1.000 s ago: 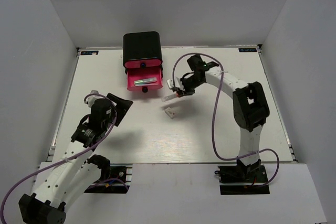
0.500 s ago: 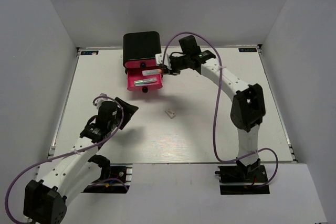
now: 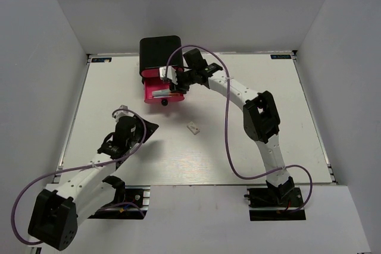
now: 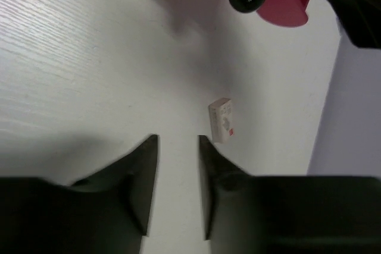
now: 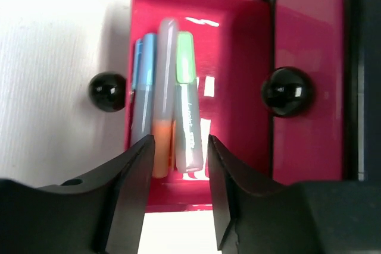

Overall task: Sort the stationery into containers
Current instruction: Place the pen in the drawer, then close the drawer in the storage box.

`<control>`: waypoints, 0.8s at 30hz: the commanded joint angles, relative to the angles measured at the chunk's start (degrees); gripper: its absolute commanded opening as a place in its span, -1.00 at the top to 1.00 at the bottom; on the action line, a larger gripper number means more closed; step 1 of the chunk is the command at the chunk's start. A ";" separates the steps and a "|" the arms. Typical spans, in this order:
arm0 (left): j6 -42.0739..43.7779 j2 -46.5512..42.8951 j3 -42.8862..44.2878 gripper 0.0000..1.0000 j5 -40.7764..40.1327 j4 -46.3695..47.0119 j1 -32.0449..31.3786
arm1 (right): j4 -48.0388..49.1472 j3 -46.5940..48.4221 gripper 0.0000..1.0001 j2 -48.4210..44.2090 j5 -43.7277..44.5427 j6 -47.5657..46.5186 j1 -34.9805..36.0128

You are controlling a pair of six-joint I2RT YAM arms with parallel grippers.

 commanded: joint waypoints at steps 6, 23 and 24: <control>-1.82 11.14 0.82 0.67 3.00 18.15 0.31 | 9.19 -2.59 0.05 -9.12 -0.69 9.87 -1.02; -13.69 34.97 14.80 0.73 -1.57 22.45 0.84 | 27.67 -39.43 1.00 -33.73 10.03 24.74 -8.49; -14.22 35.58 15.50 0.70 -1.57 22.46 0.84 | 27.59 -39.97 1.00 -33.92 9.94 25.09 -9.01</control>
